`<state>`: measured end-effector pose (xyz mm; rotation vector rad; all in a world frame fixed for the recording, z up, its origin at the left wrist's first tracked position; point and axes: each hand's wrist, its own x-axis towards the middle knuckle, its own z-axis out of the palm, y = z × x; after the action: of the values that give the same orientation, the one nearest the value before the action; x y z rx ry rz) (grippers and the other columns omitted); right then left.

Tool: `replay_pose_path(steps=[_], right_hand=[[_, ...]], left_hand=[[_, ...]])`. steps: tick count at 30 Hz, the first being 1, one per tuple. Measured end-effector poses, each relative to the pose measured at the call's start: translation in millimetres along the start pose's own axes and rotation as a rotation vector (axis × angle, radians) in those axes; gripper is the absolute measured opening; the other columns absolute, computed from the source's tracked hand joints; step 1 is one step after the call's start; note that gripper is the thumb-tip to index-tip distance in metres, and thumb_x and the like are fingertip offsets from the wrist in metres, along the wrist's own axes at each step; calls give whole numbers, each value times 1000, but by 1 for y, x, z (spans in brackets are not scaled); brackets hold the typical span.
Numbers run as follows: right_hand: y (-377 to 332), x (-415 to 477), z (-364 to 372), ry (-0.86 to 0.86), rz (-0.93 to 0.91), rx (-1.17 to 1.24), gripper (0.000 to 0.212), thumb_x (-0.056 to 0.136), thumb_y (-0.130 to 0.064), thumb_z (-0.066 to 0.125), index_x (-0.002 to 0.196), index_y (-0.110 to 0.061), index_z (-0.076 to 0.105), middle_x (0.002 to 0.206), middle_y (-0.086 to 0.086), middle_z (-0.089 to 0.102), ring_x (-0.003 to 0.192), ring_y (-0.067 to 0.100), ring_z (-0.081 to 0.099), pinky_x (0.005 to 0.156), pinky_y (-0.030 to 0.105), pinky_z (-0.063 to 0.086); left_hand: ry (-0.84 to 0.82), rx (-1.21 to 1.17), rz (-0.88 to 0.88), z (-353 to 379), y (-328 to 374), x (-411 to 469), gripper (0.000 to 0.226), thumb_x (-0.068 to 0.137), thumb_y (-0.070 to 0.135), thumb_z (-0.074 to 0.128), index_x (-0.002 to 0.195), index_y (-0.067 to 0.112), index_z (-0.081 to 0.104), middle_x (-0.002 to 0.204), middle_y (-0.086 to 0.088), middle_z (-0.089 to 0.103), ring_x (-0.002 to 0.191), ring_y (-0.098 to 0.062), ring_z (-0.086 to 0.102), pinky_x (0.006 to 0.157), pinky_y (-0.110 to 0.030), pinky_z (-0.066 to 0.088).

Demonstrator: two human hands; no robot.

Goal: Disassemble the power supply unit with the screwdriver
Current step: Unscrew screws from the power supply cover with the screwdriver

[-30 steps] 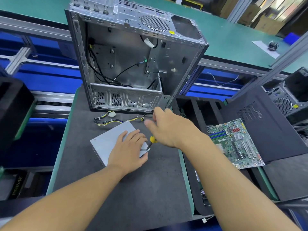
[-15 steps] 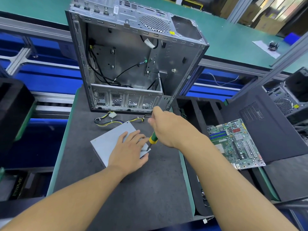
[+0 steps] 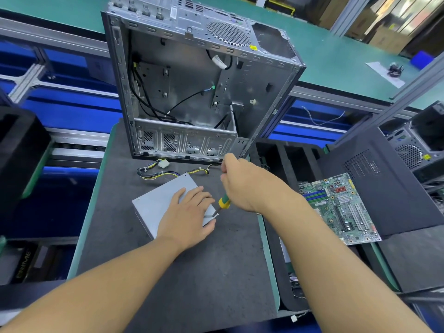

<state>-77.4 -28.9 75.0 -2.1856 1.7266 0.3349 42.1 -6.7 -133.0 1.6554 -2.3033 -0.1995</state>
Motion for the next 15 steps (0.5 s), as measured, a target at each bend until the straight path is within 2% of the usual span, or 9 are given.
replay_pose_path(steps=[2,5,8,11,13,15], right_hand=[[0,0,-2,-52,-21,47,19,96,-19,44,114,-18,39,115,5,41,96,30,51,78,40,44],[-3,1,-3,-86,-15,40,25,91,-24,52,111,-23,37,113,0,31,109,25,38,81,39,40],[-3,1,0,-24,70,-1,30,99,-41,40,117,-17,38,110,4,37,97,34,50,78,42,43],[-1,3,0,16,55,13,21,104,-36,32,107,-16,36,102,8,48,89,34,53,74,42,43],[1,4,-2,-14,11,27,12,102,-25,38,110,-16,37,109,7,46,86,31,54,73,41,44],[1,6,-5,-86,-19,66,20,95,-20,46,113,-20,39,110,1,38,82,22,48,67,36,39]], left_hand=[[27,5,16,-1,1,0,47,85,54,49,120,26,63,131,12,59,137,-13,43,113,-47,33],[53,15,33,-2,1,1,44,80,51,56,107,19,69,120,5,66,129,-17,54,104,-50,45],[-12,5,12,-1,1,1,49,87,55,46,124,27,62,134,13,56,139,-12,40,115,-46,28],[-19,-10,2,0,0,0,52,87,57,38,127,31,58,138,17,52,142,-10,33,117,-41,17],[0,-18,0,1,0,0,51,87,57,40,126,31,59,137,17,52,142,-10,35,116,-42,19],[31,-12,10,0,0,0,45,85,54,50,119,27,63,131,13,58,138,-13,43,114,-45,29]])
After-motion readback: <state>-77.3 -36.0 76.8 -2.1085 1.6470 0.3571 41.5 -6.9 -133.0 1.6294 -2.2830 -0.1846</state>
